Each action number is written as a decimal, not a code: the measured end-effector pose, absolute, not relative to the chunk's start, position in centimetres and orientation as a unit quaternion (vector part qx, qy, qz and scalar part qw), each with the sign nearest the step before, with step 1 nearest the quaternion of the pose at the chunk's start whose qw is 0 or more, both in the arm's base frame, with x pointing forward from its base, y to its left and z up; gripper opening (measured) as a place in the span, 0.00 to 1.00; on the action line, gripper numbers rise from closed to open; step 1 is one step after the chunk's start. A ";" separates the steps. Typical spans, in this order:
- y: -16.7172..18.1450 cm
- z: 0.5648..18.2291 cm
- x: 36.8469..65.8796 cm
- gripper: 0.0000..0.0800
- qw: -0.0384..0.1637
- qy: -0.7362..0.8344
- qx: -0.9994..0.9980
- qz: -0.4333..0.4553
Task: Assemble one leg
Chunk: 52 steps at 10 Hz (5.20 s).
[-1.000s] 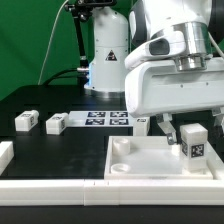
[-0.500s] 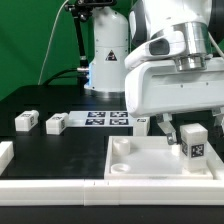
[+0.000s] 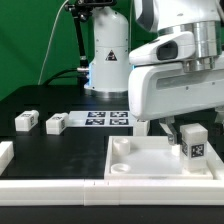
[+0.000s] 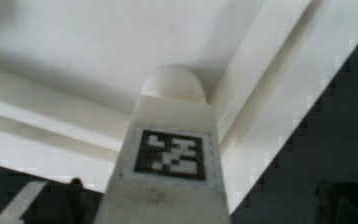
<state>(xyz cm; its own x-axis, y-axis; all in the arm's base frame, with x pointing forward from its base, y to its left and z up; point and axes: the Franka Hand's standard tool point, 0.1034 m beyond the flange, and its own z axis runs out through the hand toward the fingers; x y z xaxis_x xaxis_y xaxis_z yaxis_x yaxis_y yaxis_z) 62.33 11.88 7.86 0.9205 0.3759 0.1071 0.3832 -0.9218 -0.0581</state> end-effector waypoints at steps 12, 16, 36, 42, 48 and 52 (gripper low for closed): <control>11.0 7.6 63.5 0.36 0.040 -0.201 -0.979 0.002; 11.2 7.6 63.5 0.36 0.045 -0.128 -0.991 0.005; 12.1 7.5 63.5 0.81 0.014 0.058 -0.998 0.002; 12.0 7.6 63.7 0.67 0.011 -0.141 -0.990 -0.003; 12.1 7.5 63.5 0.36 0.018 0.036 -0.999 0.000; 11.5 7.3 63.6 0.36 0.032 0.308 -0.951 -0.002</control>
Offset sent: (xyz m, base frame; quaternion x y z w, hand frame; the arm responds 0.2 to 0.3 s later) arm 0.0086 -0.0073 -0.0015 -0.0103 0.0084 -0.0023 0.9999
